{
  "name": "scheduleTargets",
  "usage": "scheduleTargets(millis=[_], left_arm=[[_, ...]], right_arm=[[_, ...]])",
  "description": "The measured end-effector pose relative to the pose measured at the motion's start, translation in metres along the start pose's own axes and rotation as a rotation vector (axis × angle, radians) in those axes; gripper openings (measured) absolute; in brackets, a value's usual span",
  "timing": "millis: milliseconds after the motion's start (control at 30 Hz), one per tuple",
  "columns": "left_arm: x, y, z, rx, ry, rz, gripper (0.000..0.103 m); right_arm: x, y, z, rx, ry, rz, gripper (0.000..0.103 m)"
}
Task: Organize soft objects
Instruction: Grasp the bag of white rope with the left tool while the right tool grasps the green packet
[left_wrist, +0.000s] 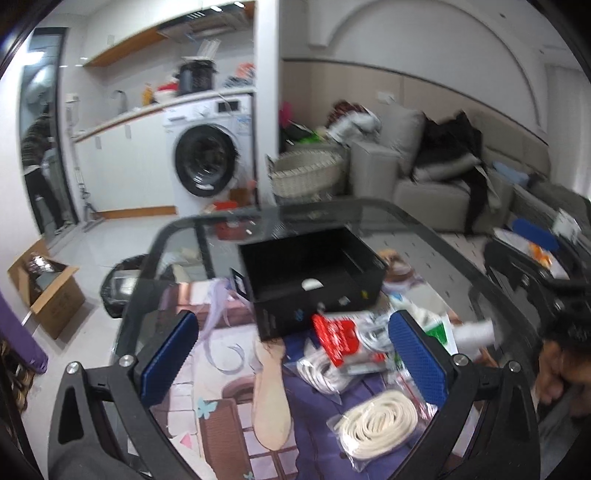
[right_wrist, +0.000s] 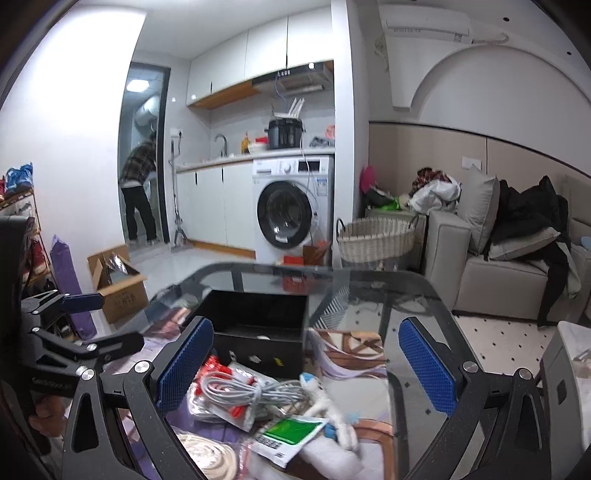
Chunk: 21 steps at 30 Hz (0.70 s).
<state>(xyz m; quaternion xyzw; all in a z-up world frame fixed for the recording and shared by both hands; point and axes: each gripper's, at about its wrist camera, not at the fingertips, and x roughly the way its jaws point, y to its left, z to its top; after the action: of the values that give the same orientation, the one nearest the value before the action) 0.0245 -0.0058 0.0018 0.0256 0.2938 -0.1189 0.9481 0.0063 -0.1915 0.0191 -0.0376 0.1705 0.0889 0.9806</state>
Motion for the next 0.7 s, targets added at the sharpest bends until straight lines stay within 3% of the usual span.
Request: scheduleTargets(millis=[200, 300, 433, 533, 700], left_arm=[[0.020, -0.031, -0.009, 0.172, 0.177, -0.117, 0.103], [0.028, -0.053, -0.023, 0.280, 0.246, -0.156, 0.103], [0.040, -0.067, -0.043, 0.333, 0.345, -0.206, 0.103], [0.046, -0.076, -0.054, 0.364, 0.382, -0.212, 0.103], [0.055, -0.084, -0.063, 0.396, 0.420, -0.204, 0.103]], right_arm=[[0.037, -0.004, -0.006, -0.068, 0.218, 0.029, 0.102], [0.060, -0.010, -0.019, -0.040, 0.364, 0.083, 0.089], [0.084, -0.013, -0.046, 0.009, 0.538, 0.151, 0.076], [0.095, -0.009, -0.067, 0.007, 0.618, 0.192, 0.068], [0.096, -0.002, -0.079, 0.000, 0.639, 0.209, 0.064]])
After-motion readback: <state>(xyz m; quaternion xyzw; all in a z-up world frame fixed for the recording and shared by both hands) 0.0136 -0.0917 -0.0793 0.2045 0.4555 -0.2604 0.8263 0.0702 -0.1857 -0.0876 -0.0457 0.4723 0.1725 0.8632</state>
